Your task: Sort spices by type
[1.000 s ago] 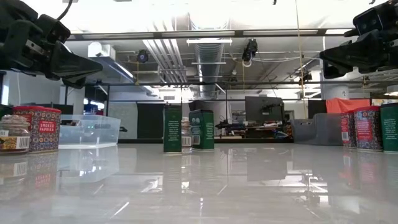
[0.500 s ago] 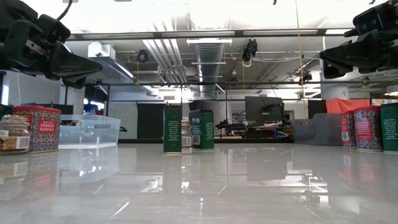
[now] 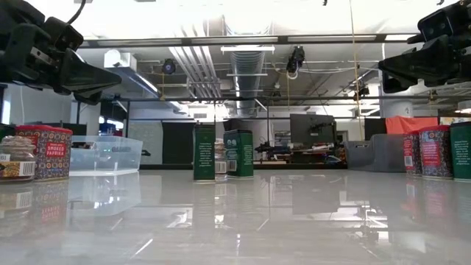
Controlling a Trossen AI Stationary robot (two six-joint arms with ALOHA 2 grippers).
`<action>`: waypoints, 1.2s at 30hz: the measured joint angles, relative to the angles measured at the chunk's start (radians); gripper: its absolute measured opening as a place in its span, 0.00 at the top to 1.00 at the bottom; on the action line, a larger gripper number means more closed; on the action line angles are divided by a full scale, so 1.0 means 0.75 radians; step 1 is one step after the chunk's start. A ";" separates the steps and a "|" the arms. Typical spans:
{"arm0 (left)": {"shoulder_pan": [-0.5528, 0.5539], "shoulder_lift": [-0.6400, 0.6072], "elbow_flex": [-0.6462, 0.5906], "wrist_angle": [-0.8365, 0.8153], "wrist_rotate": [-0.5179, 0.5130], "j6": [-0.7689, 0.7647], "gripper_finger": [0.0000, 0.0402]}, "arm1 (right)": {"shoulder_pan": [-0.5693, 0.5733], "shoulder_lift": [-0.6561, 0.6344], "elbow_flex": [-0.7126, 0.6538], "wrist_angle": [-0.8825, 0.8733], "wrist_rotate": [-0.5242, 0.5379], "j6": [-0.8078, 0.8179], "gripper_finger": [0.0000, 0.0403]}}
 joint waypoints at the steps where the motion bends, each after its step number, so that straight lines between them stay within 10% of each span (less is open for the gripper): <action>1: 0.000 0.000 0.000 0.000 0.001 0.001 1.00 | 0.000 0.000 0.000 0.000 0.000 0.000 0.92; 36: 0.000 0.000 0.000 0.000 0.001 0.000 1.00 | 0.000 -0.001 0.000 0.110 -0.010 0.116 0.92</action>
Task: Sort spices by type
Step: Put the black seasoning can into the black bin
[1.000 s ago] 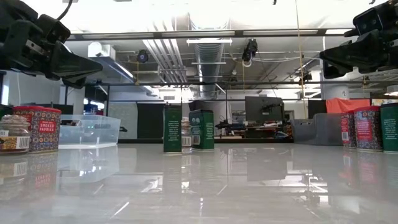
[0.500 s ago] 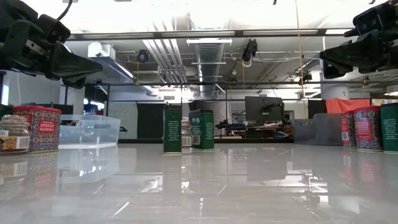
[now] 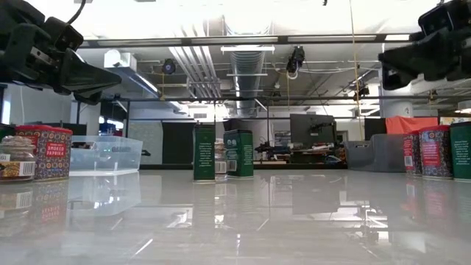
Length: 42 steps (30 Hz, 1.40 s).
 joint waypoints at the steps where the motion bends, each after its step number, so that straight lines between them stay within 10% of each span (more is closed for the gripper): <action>1: 0.000 0.000 0.000 0.000 0.000 0.000 1.00 | 0.000 0.002 0.000 0.051 0.001 0.043 0.92; 11: 0.000 0.000 0.000 0.000 0.000 0.000 1.00 | 0.020 0.082 0.007 0.389 0.012 0.728 0.92; 19: 0.000 0.000 -0.001 0.000 0.000 0.000 1.00 | 0.174 0.431 0.193 0.400 0.346 0.543 0.92; 33: 0.000 0.000 0.000 0.000 0.000 0.000 1.00 | 0.137 1.281 0.713 0.276 0.415 0.418 0.91; 42: 0.000 0.000 0.000 0.000 0.000 0.000 1.00 | 0.110 1.646 1.168 -0.182 0.721 0.334 0.64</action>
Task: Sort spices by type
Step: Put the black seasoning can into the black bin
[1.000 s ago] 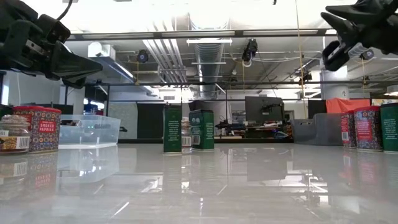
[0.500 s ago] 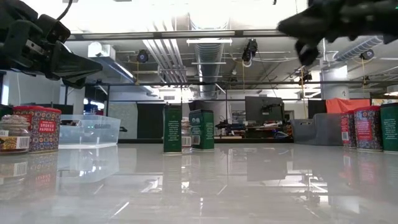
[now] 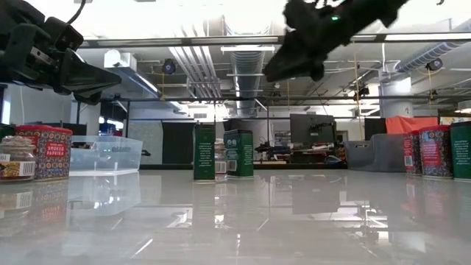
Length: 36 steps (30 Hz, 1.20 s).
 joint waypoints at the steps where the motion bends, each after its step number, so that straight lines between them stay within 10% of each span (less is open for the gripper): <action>1: 0.000 0.000 0.000 0.000 0.000 0.000 1.00 | 0.000 0.028 0.042 -0.031 0.020 0.001 0.60; 15: 0.000 0.000 0.000 0.000 0.000 0.000 1.00 | 0.010 0.235 0.423 -0.477 0.069 0.211 0.28; 26: 0.000 0.000 0.000 -0.001 0.000 0.000 1.00 | -0.259 0.427 0.443 -0.467 -0.137 0.306 0.24; 36: 0.000 0.000 0.000 -0.001 0.000 0.000 1.00 | -0.147 0.514 0.444 -0.384 -0.122 0.303 0.23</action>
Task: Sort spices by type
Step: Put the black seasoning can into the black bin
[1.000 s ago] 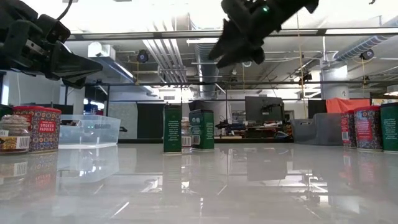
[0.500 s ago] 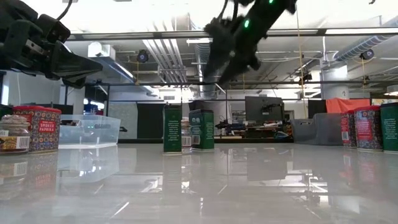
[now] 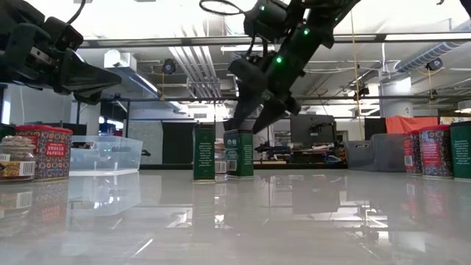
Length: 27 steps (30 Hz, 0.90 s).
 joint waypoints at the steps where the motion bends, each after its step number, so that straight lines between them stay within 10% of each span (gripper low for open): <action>1: 0.000 0.000 0.000 0.000 0.000 0.000 1.00 | 0.007 0.000 0.001 0.000 0.016 0.000 0.21; 27: 0.000 0.000 0.000 0.000 0.000 0.000 1.00 | 0.037 0.117 0.002 0.104 0.064 0.038 0.25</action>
